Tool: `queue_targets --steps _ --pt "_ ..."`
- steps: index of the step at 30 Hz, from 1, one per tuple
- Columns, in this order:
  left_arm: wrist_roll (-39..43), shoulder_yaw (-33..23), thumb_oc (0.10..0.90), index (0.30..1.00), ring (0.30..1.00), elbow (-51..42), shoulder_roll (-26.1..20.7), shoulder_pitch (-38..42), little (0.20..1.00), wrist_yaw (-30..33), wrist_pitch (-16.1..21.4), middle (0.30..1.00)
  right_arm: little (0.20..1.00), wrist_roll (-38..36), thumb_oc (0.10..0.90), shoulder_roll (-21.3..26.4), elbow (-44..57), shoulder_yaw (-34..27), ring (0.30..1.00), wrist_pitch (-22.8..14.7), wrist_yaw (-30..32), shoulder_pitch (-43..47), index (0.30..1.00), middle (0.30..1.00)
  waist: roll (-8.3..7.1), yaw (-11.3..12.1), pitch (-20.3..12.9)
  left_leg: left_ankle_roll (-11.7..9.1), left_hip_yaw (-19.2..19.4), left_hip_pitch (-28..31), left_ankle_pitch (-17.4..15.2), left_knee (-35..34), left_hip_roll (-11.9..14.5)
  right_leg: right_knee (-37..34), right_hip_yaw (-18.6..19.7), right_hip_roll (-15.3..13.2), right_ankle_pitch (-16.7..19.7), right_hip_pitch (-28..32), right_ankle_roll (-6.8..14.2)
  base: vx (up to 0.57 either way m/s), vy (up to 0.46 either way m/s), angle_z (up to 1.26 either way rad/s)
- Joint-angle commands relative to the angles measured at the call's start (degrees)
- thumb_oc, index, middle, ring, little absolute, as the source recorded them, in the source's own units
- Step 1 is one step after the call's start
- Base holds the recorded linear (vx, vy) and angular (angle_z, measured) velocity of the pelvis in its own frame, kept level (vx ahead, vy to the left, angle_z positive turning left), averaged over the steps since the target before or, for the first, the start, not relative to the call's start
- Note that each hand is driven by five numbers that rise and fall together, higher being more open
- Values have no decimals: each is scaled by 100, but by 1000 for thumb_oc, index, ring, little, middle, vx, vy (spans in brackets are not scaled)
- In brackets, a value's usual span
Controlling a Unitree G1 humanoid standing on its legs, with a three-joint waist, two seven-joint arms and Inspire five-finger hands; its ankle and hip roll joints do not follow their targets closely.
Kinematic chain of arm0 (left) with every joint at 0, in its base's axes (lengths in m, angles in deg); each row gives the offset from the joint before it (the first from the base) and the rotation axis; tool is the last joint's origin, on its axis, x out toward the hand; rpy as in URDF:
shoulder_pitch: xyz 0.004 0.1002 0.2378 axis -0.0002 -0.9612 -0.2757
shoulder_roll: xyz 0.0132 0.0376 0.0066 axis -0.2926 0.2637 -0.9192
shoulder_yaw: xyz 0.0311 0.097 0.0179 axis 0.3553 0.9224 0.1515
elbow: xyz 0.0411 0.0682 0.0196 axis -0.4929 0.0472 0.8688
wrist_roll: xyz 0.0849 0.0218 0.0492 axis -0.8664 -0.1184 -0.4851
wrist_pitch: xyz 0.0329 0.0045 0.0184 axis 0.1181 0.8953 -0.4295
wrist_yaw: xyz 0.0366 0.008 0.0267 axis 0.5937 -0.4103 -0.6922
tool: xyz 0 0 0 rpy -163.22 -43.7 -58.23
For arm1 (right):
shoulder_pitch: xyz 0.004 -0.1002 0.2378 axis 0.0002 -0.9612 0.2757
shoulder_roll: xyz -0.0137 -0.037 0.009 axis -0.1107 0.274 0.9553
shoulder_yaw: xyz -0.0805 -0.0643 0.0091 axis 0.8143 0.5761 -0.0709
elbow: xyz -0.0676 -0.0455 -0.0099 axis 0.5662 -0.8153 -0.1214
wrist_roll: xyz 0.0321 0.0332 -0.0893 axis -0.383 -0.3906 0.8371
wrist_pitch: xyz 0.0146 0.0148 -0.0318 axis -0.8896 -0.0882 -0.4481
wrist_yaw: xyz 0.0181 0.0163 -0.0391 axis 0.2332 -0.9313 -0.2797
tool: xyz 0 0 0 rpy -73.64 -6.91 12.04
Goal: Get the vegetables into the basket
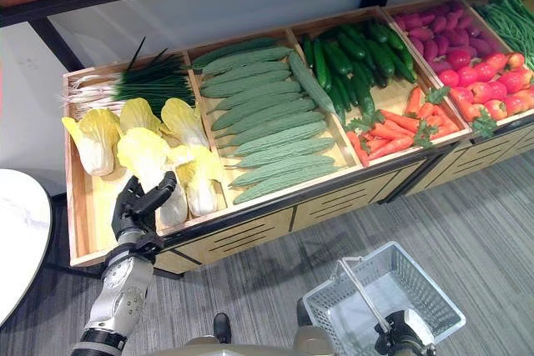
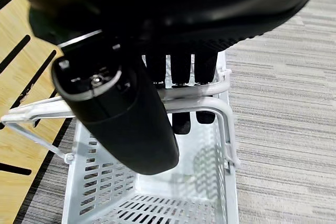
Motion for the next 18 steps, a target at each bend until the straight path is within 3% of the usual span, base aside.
queue_targets --steps 1,12,14,15,17,18 --pt "53 -140 400 300 300 -700 -434 388 300 -512 843 300 300 -87 400 132 -134 73 300 -145 12 65 300 300 -360 -27 -210 0 -96 -10 -270 9 -54 51 78 -468 84 -126 424 24 27 -8" --pt "12 -28 400 300 300 -871 -719 517 300 -1089 920 300 300 -196 400 130 -62 -80 300 -245 -85 109 300 300 -567 -48 -132 232 280 252 -578 289 -222 530 549 -490 60 -314 629 22 69 -19" --pt "-137 145 400 300 300 -924 -895 658 300 -1208 967 300 300 -199 400 126 32 -83 300 -276 -117 90 300 300 -625 -145 -77 309 374 285 -619 221 -339 677 712 -536 347 -494 793 -55 213 -25" --pt "-309 238 400 300 300 -932 -1027 768 300 -1240 1000 300 300 -181 400 139 107 -75 300 -287 -142 62 300 300 -658 -224 -53 350 502 294 -623 126 -438 589 893 -575 705 -637 901 -102 189 -26" --pt "-383 303 400 300 300 -897 -1109 885 300 -1177 1062 300 300 -183 400 129 290 -43 300 -301 -130 72 300 300 -653 -314 11 337 677 217 -594 73 -429 542 987 -588 1073 -926 901 -155 132 -37" --pt "-429 353 400 300 300 -866 -1155 978 300 -1130 1077 300 300 -193 400 111 319 -22 300 -301 -107 90 300 300 -652 -309 28 349 756 159 -584 70 -413 513 857 -629 1074 -1026 901 -114 53 -43"
